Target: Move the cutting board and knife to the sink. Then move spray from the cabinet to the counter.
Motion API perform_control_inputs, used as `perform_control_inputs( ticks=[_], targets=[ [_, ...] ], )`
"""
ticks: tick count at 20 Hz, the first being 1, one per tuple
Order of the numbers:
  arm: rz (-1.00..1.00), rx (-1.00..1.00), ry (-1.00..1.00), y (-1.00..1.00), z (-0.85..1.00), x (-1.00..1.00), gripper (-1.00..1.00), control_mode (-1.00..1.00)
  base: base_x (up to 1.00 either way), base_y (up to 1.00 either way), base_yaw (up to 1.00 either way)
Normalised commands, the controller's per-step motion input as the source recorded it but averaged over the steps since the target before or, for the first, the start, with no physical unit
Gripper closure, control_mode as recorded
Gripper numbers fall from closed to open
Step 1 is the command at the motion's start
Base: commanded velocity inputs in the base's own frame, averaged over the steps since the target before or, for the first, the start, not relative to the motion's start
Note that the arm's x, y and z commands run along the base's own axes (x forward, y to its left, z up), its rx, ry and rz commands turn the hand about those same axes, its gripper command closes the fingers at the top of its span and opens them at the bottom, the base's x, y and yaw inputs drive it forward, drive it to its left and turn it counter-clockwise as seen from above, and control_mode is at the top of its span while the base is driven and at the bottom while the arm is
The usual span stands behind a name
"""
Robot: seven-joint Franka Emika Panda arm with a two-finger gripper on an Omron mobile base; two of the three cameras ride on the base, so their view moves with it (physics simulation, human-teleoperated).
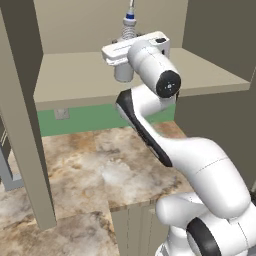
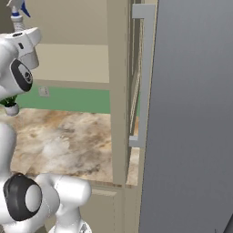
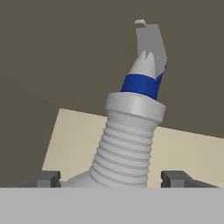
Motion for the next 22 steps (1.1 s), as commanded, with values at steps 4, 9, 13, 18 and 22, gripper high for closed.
perform_control_inputs(
  ticks=[4,9,13,18,22],
  targets=[
    [-0.1,0.03,-0.01,-0.42,0.0,-1.0,1.0,-1.0,0.0,0.0,0.0],
    [-0.11,0.05,-0.07,-0.38,0.0,-1.0,1.0,-1.0,0.0,0.0,0.0],
    [-0.15,0.0,0.02,-0.53,-0.13,-0.83,1.0,-1.0,0.0,0.0,0.0],
    [-0.09,0.0,0.03,-0.68,-0.51,-0.25,1.0,-1.0,0.0,0.0,0.0],
    [-0.07,-0.01,0.08,-0.56,-0.7,-0.04,1.0,-1.0,0.0,0.0,0.0]
  ],
)
